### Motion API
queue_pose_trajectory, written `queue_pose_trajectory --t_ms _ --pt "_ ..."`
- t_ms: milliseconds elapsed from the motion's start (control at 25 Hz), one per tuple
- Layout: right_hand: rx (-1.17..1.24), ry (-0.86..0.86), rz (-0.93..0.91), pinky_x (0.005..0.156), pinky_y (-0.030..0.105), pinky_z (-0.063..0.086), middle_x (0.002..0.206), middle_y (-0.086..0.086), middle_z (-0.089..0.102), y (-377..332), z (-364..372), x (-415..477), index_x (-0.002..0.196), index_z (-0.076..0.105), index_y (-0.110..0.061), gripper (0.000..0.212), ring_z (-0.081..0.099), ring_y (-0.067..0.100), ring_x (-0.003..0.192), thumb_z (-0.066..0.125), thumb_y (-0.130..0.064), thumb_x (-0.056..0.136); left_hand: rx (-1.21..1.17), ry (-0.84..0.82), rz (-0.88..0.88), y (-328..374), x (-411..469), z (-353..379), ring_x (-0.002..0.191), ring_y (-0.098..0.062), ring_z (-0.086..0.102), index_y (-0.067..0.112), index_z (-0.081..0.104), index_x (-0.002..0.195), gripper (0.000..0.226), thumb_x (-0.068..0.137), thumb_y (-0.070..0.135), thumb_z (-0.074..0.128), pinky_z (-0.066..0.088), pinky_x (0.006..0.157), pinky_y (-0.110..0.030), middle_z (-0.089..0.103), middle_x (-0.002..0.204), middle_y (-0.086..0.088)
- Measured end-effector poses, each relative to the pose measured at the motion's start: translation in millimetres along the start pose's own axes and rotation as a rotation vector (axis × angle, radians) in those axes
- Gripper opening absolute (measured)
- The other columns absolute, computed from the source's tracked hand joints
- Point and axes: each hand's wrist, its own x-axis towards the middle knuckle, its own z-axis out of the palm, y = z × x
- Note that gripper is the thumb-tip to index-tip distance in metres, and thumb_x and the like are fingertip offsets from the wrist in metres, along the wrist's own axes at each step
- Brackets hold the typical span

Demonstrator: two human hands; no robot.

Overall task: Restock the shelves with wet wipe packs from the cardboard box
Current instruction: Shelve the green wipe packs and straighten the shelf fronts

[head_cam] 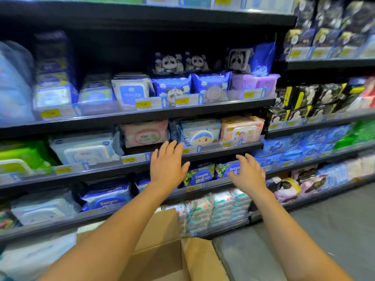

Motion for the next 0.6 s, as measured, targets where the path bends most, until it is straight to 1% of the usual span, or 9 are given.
queue_pose_trajectory --t_ms 120,200,240,320,440,520,600 --pt "-0.011 -0.036 0.017 0.121 0.057 0.022 0.168 0.005 0.017 -8 -7 -14 0.156 0.033 -0.028 0.074 0.019 0.032 0.153 0.066 -0.046 0.092 0.039 0.044 0.078 -3 -40 -2 0.146 -0.027 0.041 0.025 0.049 0.147 0.062 0.093 0.051 0.066 0.036 0.116 -0.051 0.052 0.15 0.001" --pt "0.021 -0.041 0.021 0.12 0.056 0.023 0.167 0.005 0.018 -10 5 -19 0.155 0.034 -0.028 0.073 0.02 0.033 0.152 0.067 -0.044 0.092 0.067 0.023 0.103 -8 -59 14 0.139 -0.027 0.048 0.025 0.054 0.142 0.06 0.09 0.05 0.069 0.043 0.107 -0.048 0.057 0.144 0.0" --pt "0.032 -0.038 0.021 0.12 0.056 0.024 0.167 0.006 0.019 -8 15 -21 0.155 0.034 -0.029 0.073 0.021 0.034 0.151 0.067 -0.043 0.092 0.082 -0.002 0.115 -11 -65 23 0.138 -0.028 0.049 0.026 0.054 0.143 0.06 0.091 0.05 0.069 0.045 0.102 -0.047 0.057 0.145 -0.001" --pt "0.031 -0.049 0.024 0.118 0.057 0.027 0.167 0.009 0.02 -1 37 -20 0.156 0.032 -0.032 0.074 0.022 0.035 0.151 0.067 -0.044 0.092 0.127 -0.106 0.134 -13 -68 45 0.14 -0.029 0.045 0.028 0.048 0.149 0.061 0.095 0.05 0.065 0.044 0.102 -0.047 0.05 0.153 -0.004" --pt "-0.002 -0.083 0.037 0.117 0.059 0.025 0.166 0.013 0.022 15 66 -15 0.159 0.024 -0.038 0.079 0.02 0.036 0.152 0.067 -0.043 0.093 0.149 -0.273 0.131 -9 -62 76 0.146 -0.033 0.035 0.03 0.032 0.158 0.065 0.101 0.05 0.057 0.039 0.109 -0.051 0.034 0.163 -0.007" --pt "-0.049 -0.113 0.027 0.116 0.059 0.025 0.166 0.013 0.023 21 79 -3 0.16 0.019 -0.04 0.081 0.02 0.036 0.152 0.066 -0.044 0.094 0.148 -0.334 0.126 -2 -49 93 0.146 -0.034 0.035 0.03 0.026 0.16 0.068 0.102 0.049 0.055 0.039 0.11 -0.051 0.029 0.165 -0.006" --pt "-0.047 -0.146 0.043 0.116 0.058 0.026 0.166 0.014 0.02 24 89 15 0.161 0.018 -0.037 0.081 0.02 0.037 0.151 0.065 -0.042 0.095 0.138 -0.379 0.126 4 -32 111 0.144 -0.035 0.035 0.029 0.024 0.161 0.07 0.102 0.047 0.056 0.041 0.109 -0.051 0.026 0.165 -0.007"
